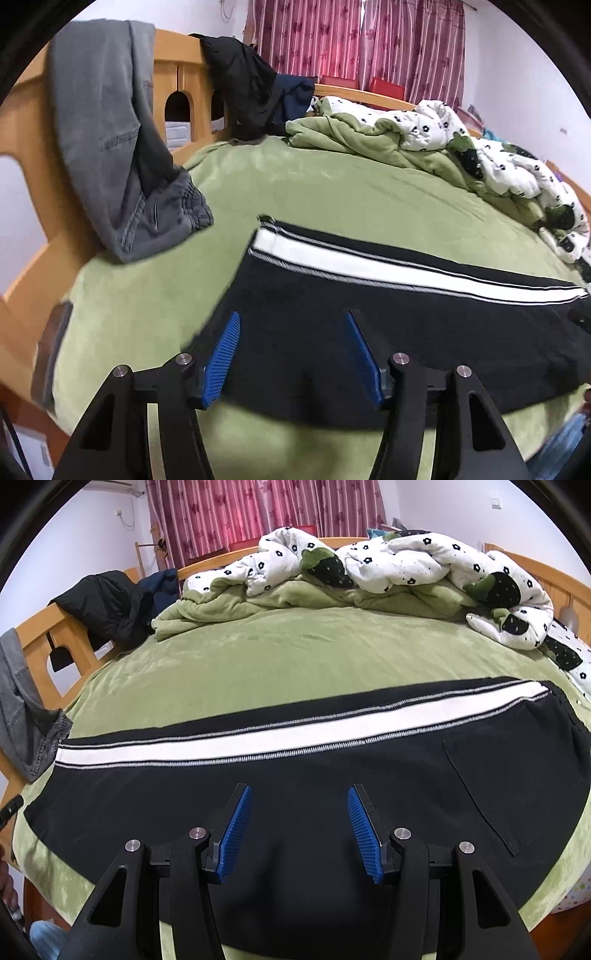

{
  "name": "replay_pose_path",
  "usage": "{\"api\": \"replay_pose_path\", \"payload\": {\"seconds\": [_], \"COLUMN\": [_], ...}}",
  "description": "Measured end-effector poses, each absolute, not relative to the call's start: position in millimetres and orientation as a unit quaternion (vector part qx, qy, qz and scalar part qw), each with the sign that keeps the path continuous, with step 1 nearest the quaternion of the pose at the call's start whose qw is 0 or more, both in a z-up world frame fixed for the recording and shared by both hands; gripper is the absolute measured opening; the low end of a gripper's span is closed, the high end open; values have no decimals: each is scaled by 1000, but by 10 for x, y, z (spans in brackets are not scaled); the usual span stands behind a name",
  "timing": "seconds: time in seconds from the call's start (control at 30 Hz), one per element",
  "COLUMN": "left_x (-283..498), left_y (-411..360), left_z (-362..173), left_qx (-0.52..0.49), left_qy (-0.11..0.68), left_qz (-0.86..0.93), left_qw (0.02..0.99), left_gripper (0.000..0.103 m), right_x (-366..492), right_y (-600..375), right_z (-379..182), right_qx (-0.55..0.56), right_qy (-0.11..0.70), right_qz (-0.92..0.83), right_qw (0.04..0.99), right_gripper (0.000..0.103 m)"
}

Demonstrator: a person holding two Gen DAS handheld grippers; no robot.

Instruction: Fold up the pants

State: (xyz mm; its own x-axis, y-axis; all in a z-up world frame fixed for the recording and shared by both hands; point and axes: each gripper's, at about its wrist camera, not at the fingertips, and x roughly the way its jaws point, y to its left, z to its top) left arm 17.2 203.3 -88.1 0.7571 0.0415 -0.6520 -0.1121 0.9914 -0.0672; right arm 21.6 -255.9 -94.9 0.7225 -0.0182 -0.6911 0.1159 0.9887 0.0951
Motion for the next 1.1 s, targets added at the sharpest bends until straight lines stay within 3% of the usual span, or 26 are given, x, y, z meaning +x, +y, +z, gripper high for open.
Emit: {"api": "replay_pose_path", "payload": {"seconds": [0.77, 0.93, 0.97, 1.03, 1.1], "left_x": [1524, 1872, 1917, 2008, 2009], "left_y": [2514, 2502, 2495, 2505, 2510], "left_z": [-1206, -1362, -1385, -1451, -1433], "left_qx": [-128, -122, -115, -117, -121], "left_qy": [407, 423, 423, 425, 415], "left_qz": [18, 26, 34, 34, 30], "left_qw": [904, 898, 898, 897, 901], "left_gripper": [56, 52, 50, 21, 19], "right_x": [891, 955, 968, 987, 1001], "right_y": [-2561, -2572, -2591, -2636, -2687], "right_z": [-1229, -1279, -1285, -1289, -1274], "right_qx": [30, 12, 11, 9, 4], "right_qy": [410, 413, 415, 418, 419], "right_qz": [-40, -41, -42, -44, -49], "right_qw": [911, 910, 909, 908, 907], "right_gripper": [53, 53, 53, 53, 53]}}
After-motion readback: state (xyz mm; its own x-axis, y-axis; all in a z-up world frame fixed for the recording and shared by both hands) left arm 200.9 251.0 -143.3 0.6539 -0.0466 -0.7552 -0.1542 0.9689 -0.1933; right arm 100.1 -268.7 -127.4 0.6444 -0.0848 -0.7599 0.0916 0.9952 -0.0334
